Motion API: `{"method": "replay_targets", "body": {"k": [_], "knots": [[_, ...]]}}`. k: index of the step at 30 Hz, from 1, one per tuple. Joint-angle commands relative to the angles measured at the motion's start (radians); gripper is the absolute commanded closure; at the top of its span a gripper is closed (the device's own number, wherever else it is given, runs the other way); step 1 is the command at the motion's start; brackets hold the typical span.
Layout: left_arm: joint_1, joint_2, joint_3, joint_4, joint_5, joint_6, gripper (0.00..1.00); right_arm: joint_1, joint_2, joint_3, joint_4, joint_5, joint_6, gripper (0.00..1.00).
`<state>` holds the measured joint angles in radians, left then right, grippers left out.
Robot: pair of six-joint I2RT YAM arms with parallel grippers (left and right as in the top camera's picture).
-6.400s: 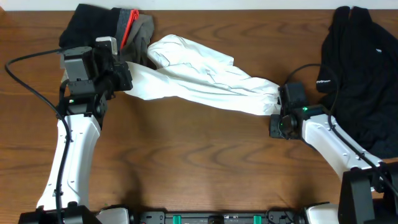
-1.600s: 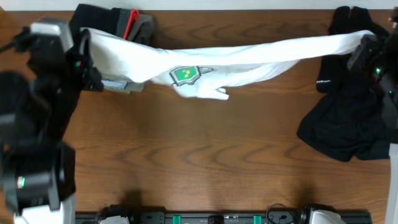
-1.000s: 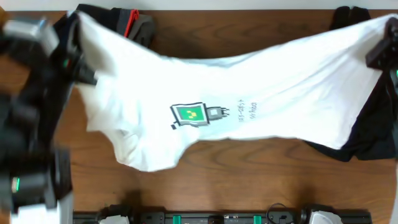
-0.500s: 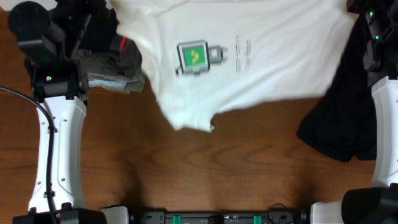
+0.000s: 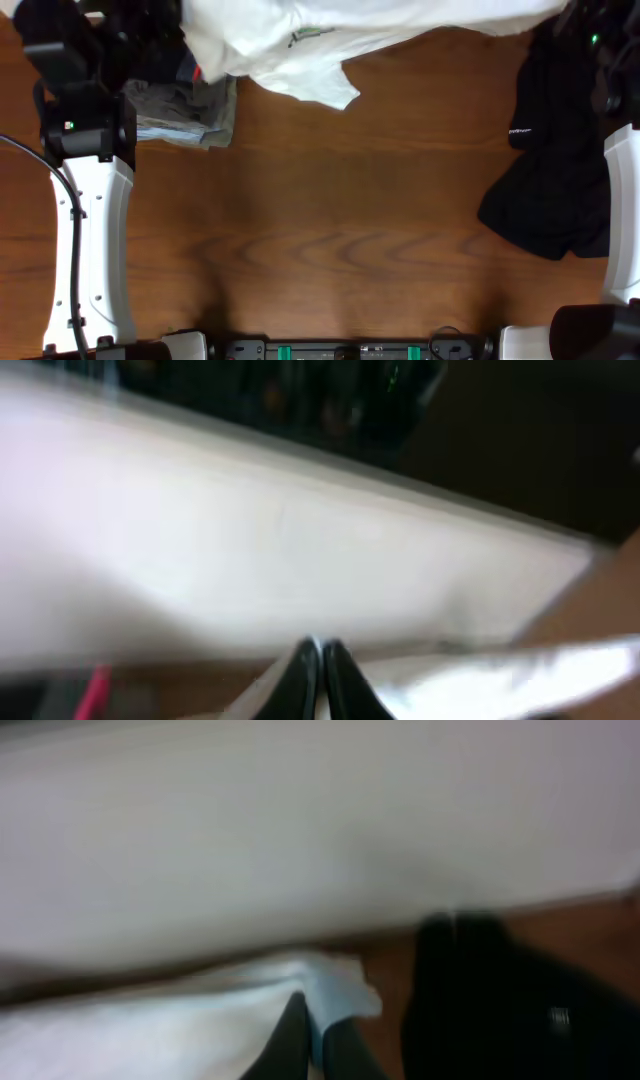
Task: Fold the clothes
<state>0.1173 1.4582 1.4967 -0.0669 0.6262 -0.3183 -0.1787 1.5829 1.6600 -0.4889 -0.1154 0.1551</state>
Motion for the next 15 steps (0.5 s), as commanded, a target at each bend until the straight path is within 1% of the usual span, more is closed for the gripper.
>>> {"method": "replay_targets", "body": {"k": [1,3,5,7,11,15], "knots": [[0.003,-0.008,0.014,-0.154,0.018,0.151,0.94,-0.013,-0.005,0.017,-0.101,0.006,-0.015,0.99],[0.003,-0.005,0.014,-0.305,0.016,0.227,0.94,-0.013,0.0,0.016,-0.185,0.005,-0.015,0.99],[0.003,-0.005,0.014,-0.439,-0.003,0.275,0.94,-0.013,0.005,0.011,-0.264,0.005,-0.015,0.99],[0.003,-0.005,0.014,-0.577,-0.079,0.306,0.94,-0.013,0.009,0.006,-0.356,-0.004,-0.015,0.99],[0.003,-0.005,0.013,-0.773,-0.241,0.322,0.94,-0.013,0.009,-0.021,-0.51,-0.035,-0.015,0.99],[0.003,-0.005,0.013,-0.912,-0.3,0.322,0.94,-0.013,0.009,-0.054,-0.653,-0.055,-0.015,0.99]]}}
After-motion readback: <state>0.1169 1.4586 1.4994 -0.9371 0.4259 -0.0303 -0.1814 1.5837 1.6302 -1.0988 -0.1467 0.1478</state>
